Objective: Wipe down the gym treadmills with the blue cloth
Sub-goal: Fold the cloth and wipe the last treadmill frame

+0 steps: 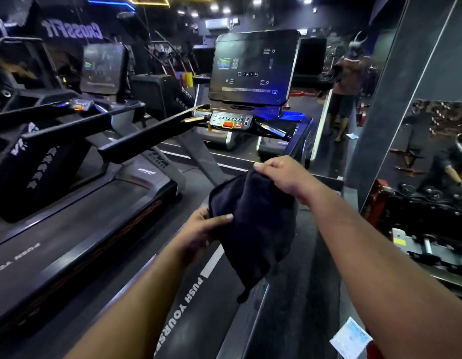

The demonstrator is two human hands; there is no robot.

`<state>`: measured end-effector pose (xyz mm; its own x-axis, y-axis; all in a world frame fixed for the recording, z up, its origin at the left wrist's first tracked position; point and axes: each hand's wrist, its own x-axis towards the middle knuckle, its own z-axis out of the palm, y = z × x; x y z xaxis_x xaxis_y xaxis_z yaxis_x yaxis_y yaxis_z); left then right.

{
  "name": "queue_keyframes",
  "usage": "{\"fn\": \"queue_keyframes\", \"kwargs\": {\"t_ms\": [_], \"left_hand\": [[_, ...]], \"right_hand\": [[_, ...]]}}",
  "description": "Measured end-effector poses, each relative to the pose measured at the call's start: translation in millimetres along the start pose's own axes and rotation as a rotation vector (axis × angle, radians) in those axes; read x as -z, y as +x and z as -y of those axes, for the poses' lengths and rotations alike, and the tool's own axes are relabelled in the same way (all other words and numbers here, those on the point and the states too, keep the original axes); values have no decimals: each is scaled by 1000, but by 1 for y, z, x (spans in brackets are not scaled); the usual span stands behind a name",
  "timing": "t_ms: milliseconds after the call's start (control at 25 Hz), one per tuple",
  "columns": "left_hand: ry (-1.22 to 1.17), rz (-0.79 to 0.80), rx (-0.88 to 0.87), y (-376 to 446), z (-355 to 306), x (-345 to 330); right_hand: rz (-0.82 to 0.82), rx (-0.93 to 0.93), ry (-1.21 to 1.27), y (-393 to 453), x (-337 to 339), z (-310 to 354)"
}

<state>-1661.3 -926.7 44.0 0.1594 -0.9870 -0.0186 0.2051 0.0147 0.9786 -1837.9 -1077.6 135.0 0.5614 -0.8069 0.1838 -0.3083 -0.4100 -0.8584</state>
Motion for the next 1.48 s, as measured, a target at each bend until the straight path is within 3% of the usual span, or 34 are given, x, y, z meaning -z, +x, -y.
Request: {"fn": "queue_keyframes", "kwargs": {"t_ms": [80,160,280,360,440,520,640,720,760,880,960,1040,1120,1200,1280,1400,1480], "left_hand": [[-35,-67,-19,22,2,-13],[-45,-179,-23,46,4,-29],[63,-367,-52,77,5,-54],[71,-384,-46,75,12,-56],[104,-429,48,70,29,-49],[359,-369,142,54,52,-38],[689,-403,96,54,69,-48],[976,-430,72,64,64,-65],[1083,-344,61,69,60,-75],[1210,-56,119,85,51,-93],[1440,-112,16,99,46,-95],[1671,-259,-198,119,37,-96],[1763,-318,-308,140,29,-99],[1766,-314,-259,160,27,-98],[1640,-315,-149,177,34,-89],[949,-187,29,197,33,-78],[553,-131,98,210,32,-74]], "right_hand": [[-37,-144,407,-3,20,-31],[80,-220,716,-16,23,-76],[370,-304,685,-46,0,-151],[419,-314,781,-58,-22,-174],[214,-322,949,-60,-33,-176],[-87,-362,965,-54,-32,-175],[-358,-383,697,-44,-22,-194],[-414,-413,579,-36,-9,-206],[-412,-439,615,-29,-2,-208],[-177,-403,935,-7,26,-206],[-120,-279,864,11,47,-214],[-301,-151,575,34,59,-220],[-615,-119,228,56,54,-213],[-776,-198,59,68,21,-193],[-684,-232,214,63,-31,-170],[-452,-282,422,52,-93,-161],[-396,-311,407,68,-85,-169]]}}
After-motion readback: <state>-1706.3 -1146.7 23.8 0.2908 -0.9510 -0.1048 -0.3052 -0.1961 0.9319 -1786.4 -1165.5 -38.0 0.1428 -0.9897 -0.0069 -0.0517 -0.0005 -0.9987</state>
